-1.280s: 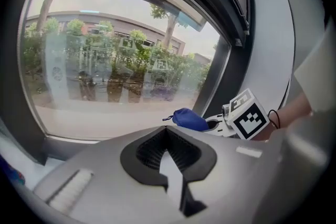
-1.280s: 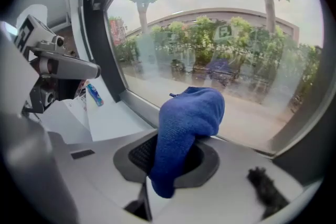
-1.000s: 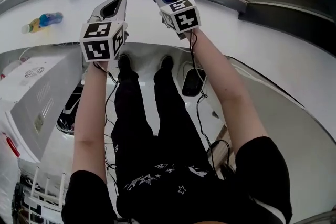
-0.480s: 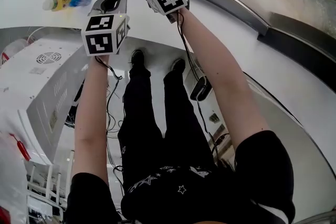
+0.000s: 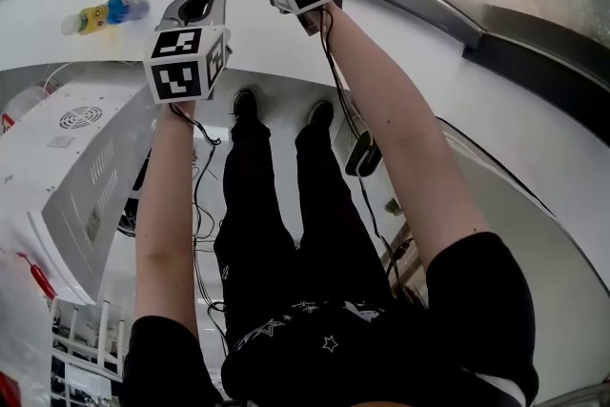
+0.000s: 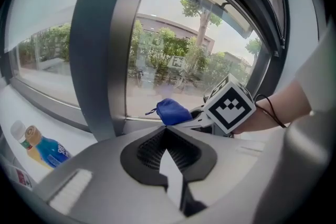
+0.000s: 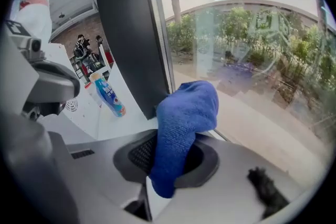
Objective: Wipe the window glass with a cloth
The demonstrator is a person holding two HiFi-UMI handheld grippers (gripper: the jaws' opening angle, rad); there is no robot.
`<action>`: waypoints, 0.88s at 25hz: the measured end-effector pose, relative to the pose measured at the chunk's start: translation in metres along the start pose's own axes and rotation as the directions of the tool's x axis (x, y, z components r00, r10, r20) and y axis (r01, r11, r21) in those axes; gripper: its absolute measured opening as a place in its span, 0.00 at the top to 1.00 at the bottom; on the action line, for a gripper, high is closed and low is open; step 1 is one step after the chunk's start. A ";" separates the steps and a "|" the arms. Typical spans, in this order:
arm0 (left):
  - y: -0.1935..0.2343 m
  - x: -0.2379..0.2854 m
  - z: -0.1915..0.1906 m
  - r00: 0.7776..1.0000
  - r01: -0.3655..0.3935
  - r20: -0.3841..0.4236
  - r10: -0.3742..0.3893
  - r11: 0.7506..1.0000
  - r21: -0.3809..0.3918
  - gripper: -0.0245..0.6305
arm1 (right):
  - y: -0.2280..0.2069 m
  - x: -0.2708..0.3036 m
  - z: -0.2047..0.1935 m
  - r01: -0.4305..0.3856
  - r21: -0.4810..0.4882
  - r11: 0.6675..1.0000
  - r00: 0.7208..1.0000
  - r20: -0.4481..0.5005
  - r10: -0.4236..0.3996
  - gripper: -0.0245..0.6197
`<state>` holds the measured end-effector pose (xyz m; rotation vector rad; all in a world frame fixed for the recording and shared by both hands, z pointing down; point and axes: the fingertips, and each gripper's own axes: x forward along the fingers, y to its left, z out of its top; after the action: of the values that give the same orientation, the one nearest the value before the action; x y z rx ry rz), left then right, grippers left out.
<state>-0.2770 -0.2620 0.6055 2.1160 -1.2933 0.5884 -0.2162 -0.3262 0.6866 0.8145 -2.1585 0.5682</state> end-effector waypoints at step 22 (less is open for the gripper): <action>-0.383 0.151 -0.006 0.933 0.349 -0.173 -0.315 0.908 0.231 0.95 | -0.262 -0.311 -0.302 0.374 0.415 0.829 0.923 -0.079 -0.377 0.85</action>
<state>0.1319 -0.2174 0.6103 2.3944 -0.7883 0.7638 0.2767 -0.2101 0.6705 1.4421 -1.8224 0.8377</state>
